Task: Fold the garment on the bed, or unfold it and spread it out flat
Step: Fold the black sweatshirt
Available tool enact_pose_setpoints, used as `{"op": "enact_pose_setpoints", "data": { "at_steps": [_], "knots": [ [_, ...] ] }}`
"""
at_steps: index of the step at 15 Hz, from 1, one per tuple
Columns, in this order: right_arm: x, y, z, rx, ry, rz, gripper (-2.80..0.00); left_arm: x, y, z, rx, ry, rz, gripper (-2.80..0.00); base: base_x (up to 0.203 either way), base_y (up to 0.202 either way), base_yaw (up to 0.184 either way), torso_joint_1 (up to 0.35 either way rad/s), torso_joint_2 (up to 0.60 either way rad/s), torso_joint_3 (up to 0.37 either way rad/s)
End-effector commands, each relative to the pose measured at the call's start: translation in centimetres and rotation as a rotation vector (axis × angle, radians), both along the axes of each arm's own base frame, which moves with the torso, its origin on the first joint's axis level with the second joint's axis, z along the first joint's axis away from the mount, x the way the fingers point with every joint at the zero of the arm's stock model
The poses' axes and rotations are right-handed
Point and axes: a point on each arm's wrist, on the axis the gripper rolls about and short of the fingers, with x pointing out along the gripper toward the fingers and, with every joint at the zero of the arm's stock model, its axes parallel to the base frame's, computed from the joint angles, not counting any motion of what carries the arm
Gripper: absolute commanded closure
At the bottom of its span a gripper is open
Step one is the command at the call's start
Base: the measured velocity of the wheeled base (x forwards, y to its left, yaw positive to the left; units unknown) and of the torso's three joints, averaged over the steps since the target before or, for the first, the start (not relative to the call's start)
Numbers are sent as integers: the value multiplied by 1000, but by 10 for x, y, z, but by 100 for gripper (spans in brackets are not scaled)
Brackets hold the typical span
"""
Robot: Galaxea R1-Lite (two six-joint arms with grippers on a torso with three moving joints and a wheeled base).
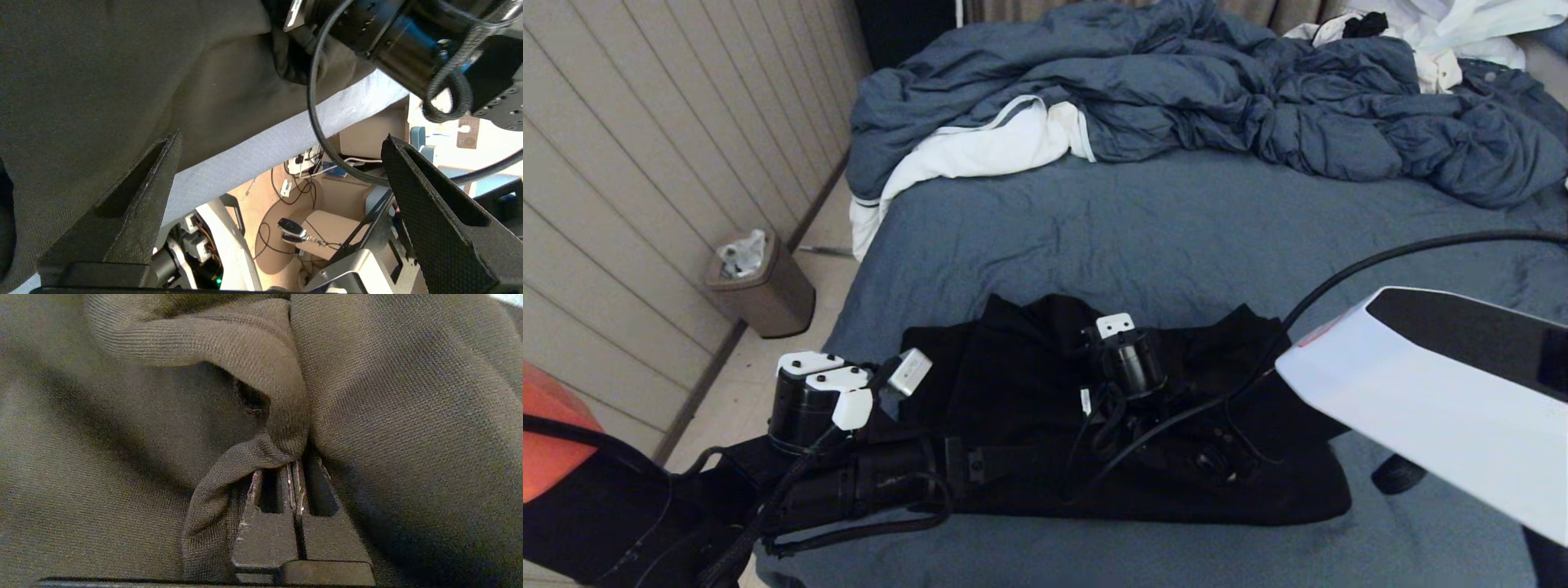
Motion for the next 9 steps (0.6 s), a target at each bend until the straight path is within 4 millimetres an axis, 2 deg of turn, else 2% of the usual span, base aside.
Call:
{"op": "enact_pose_setpoints", "data": {
  "at_steps": [1,4,7,9],
  "knots": [
    [2,1,-7,-8,10,-3,0,0,0,0,-4,0,-1,-280,0,0,0,0,0,0],
    [4,-1,16,16,-39,-6,0,0,0,0,-3,2,-1,-280,0,0,0,0,0,0],
    [-2,-8,58,39,-127,4,0,1,-1,-1,-2,3,0,-280,0,0,0,0,0,0],
    [-6,-19,94,54,-184,-5,0,0,0,-1,-3,2,-1,-280,0,0,0,0,0,0]
  ]
}}
